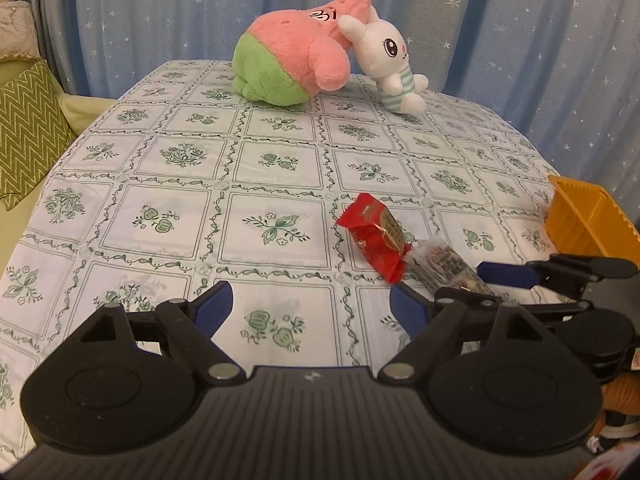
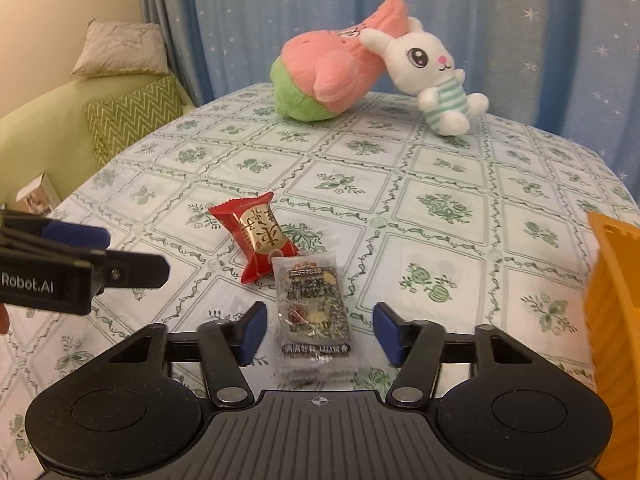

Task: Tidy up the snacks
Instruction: 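Grasp the silver packet with the right tool while the left tool grasps the red packet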

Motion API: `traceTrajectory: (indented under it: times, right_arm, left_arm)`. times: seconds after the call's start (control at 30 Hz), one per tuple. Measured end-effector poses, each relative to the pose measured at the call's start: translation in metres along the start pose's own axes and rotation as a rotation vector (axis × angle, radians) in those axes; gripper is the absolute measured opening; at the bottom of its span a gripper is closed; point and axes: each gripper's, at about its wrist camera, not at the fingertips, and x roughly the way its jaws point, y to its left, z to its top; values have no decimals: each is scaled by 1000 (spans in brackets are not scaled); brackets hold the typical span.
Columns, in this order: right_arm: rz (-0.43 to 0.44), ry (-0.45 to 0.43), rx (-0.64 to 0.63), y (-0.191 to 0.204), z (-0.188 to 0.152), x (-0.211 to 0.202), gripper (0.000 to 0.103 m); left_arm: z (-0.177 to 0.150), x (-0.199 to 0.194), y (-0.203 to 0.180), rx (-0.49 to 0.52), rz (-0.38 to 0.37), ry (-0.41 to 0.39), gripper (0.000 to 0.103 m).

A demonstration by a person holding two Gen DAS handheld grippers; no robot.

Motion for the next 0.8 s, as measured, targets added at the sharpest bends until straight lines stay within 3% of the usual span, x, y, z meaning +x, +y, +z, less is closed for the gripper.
traceTrajectory:
  times: [0.33,0.57,0.8]
  right_arm:
    - [-9,21,-9,2,3,9,39]
    - [-89,3,63,-15,6,2,38]
    - [-126,4,133,-34,5,0,38]
  left_arm:
    - [2,12,-4,20,-22,3,81]
    - [6,25,-14,30,-70,-4,76]
    - [12,45,-21,6,-137,-14,63]
